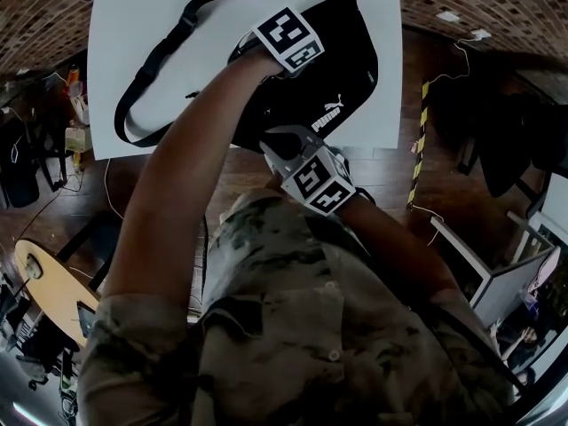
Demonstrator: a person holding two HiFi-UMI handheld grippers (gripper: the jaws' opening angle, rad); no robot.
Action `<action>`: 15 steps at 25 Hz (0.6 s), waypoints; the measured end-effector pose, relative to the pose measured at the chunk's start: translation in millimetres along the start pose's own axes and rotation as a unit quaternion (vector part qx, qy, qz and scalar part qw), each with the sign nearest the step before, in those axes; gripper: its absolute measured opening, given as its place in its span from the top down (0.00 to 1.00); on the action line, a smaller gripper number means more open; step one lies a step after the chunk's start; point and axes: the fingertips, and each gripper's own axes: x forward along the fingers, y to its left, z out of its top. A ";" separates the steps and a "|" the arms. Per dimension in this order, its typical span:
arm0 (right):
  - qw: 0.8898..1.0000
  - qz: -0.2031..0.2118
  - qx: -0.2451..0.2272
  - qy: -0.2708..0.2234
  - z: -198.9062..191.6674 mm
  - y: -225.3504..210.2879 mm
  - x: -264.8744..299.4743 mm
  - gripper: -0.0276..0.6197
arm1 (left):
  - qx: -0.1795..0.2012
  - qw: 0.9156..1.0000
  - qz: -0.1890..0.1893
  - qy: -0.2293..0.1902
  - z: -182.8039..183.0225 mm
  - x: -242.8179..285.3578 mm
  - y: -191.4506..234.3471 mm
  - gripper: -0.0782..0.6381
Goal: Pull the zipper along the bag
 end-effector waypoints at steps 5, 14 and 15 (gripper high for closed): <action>1.000 0.010 -0.006 0.004 1.1 6.7 4.2 0.91 | 0.003 1.000 0.002 -0.004 2.5 0.7 0.8 0.89; 1.000 -0.004 -0.024 0.013 -6.8 4.2 -0.6 0.83 | 0.002 0.999 0.035 -0.034 7.5 -6.9 4.3 0.89; 1.000 -0.004 -0.027 0.014 -7.8 5.0 -2.4 0.79 | 0.001 0.998 0.048 -0.045 10.1 -11.0 5.9 0.89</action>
